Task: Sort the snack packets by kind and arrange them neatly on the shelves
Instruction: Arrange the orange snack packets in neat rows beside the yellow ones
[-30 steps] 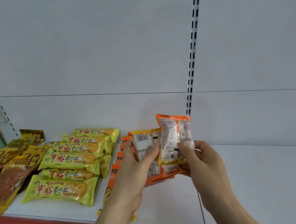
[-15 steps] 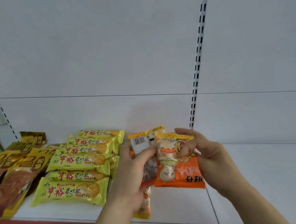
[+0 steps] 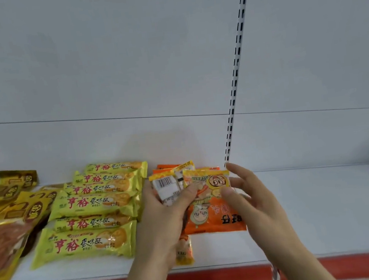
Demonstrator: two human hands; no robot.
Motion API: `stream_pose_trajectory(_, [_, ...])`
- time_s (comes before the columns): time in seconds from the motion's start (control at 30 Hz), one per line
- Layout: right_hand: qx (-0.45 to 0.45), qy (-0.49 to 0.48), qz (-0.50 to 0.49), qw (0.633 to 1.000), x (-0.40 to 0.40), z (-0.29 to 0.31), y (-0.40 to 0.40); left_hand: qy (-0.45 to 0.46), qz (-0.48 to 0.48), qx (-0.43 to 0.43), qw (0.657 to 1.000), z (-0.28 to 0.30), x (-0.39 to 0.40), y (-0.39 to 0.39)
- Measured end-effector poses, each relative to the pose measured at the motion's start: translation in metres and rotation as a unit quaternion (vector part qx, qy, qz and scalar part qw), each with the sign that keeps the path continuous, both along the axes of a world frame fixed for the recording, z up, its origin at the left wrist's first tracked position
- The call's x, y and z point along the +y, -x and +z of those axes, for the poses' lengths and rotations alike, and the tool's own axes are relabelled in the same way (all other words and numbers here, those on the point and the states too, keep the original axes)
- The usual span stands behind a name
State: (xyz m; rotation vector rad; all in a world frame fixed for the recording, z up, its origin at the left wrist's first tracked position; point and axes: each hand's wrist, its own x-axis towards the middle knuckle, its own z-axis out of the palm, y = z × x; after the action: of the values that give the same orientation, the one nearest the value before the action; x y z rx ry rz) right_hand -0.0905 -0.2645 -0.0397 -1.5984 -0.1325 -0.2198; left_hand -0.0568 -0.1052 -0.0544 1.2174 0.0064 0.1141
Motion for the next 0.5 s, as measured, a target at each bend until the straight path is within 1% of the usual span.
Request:
stream_pose_trajectory(0.03, [0.001,0.030,-0.014,0.999,0.002,-0.003,-0.001,-0.002,0.004,-0.002,1.000,-0.001,-0.001,0.001])
stream_pose_trajectory(0.07, [0.002,0.035,-0.018,0.999,0.002,-0.006,-0.003,-0.001,0.005,-0.002,1.000,-0.001,-0.001,0.002])
stream_pose_trajectory(0.2, [-0.002,0.002,-0.042,0.999,-0.008,-0.002,-0.011,0.024,0.000,0.021,0.999,-0.002,0.000,0.002])
stream_pose_trajectory(0.27, [-0.005,-0.010,-0.061,0.998,-0.021,0.005,-0.015,0.028,0.019,0.034,0.999,-0.001,0.003,-0.001])
stream_pose_trajectory(0.33, [-0.023,-0.026,-0.043,0.998,-0.034,0.014,-0.017,0.022,0.033,0.041,0.998,0.002,0.005,-0.003])
stream_pose_trajectory(0.37, [-0.036,-0.023,-0.009,0.999,-0.039,0.019,-0.018,0.016,0.034,0.042,0.998,0.005,0.005,-0.003])
stream_pose_trajectory(0.4, [-0.048,0.003,0.034,0.998,-0.043,0.023,-0.019,0.006,0.032,0.041,0.999,0.006,0.004,-0.003])
stream_pose_trajectory(0.43, [-0.060,0.064,0.069,0.994,-0.046,0.028,-0.021,-0.004,0.025,0.039,0.999,0.007,0.002,-0.003])
stream_pose_trajectory(0.5, [-0.081,0.223,0.104,0.966,-0.049,0.036,-0.030,-0.013,-0.003,0.030,0.999,0.009,-0.003,-0.001])
